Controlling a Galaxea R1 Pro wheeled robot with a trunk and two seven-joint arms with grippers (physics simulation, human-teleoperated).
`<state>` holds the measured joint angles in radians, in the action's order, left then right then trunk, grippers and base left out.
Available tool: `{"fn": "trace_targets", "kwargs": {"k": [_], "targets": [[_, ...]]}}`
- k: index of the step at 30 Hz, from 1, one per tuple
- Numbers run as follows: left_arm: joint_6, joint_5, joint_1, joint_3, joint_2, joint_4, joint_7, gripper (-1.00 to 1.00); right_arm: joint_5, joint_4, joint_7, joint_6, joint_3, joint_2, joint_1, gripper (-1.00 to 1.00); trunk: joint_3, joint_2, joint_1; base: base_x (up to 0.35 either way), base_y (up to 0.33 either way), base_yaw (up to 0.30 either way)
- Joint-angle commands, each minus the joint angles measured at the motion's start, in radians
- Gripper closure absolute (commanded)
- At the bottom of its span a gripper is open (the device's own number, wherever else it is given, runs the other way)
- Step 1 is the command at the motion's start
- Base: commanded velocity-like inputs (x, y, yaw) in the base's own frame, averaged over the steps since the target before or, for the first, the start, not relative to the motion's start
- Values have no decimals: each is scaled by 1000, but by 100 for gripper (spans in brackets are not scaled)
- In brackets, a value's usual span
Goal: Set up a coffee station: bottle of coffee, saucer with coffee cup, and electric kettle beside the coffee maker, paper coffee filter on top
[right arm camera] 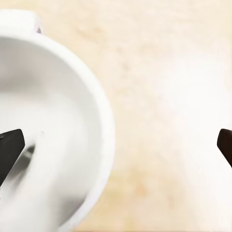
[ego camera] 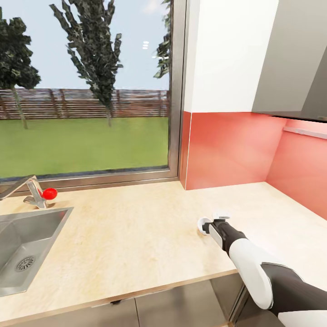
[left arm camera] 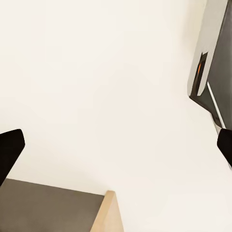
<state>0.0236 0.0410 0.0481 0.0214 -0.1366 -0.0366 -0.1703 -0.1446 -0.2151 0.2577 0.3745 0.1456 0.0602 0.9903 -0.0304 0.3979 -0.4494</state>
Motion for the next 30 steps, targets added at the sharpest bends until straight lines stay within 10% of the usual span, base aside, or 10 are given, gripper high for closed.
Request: {"fn": "trace_targets", "kwargs": {"k": [1,22,23,30], "targets": [[2,5,1,2,0,-3,-2,-100,-10,0,0,6,9,1,1,-100,-2,2,-1,0,0,0],[2,5,1,2,0,-3,-2,-100,-10,3,0,6,8,1,1,-100,-2,2,-1,0,0,0],[2,5,1,2,0,-3,-2,-100,-10,3,0,6,8,1,1,100,-2,2,-1,0,0,0],[2,5,1,2,-1,-3,-2,-100,-9,3,0,6,8,1,1,100,-2,2,-1,0,0,0]]}}
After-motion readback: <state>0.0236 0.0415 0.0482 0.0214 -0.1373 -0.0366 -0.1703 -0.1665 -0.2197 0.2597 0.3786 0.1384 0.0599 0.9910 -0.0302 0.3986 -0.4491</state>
